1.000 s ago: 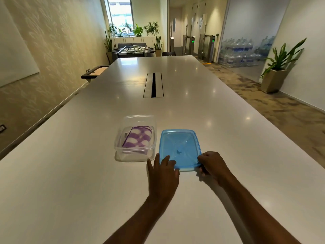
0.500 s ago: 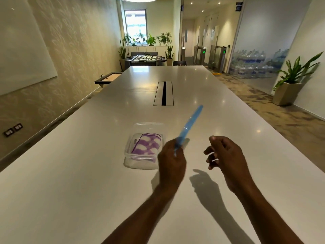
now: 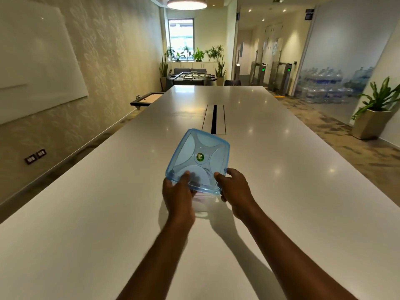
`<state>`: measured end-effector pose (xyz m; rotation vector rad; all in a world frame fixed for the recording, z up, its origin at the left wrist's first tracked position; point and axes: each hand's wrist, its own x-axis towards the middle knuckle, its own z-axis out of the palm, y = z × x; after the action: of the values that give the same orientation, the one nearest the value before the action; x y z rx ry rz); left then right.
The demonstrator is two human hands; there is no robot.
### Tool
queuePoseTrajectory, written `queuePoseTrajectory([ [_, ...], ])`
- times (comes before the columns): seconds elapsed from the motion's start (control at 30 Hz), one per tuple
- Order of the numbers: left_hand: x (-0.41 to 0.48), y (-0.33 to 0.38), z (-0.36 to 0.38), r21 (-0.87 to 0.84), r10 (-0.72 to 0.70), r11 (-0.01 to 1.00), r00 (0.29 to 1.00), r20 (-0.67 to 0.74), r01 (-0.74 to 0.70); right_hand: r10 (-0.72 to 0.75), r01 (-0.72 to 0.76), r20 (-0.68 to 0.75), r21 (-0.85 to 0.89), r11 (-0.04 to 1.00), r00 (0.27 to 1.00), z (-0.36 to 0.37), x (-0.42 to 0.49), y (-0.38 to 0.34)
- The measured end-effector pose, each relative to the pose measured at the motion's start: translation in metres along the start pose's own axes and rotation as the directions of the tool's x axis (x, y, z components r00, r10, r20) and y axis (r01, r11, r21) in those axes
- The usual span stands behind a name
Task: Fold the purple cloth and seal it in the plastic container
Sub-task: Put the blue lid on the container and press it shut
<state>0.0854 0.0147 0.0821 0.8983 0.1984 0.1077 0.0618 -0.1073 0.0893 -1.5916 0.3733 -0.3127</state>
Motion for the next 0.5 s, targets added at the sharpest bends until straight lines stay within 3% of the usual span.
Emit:
queuePoseTrajectory([
  [0.1,0.025,0.017,-0.022,0.357,0.116,0.932,0.985,-0.124,-0.065,-0.024,0.026,0.024,-0.088,0.996,0.999,0.002,0.013,0.0],
  [0.2,0.036,0.025,-0.036,0.615,0.236,0.774,0.97,-0.059,-0.151,-0.045,0.057,0.057,-0.225,0.973,0.997,0.01,0.023,0.001],
  [0.33,0.042,0.025,-0.045,0.779,0.331,0.571,0.941,0.07,-0.259,-0.106,0.111,0.034,-0.373,0.921,0.994,0.018,0.036,0.006],
  [0.5,0.044,0.021,-0.049,0.807,0.355,0.501,0.924,0.139,-0.314,-0.154,0.147,0.032,-0.528,0.837,0.988,0.021,0.044,0.02],
])
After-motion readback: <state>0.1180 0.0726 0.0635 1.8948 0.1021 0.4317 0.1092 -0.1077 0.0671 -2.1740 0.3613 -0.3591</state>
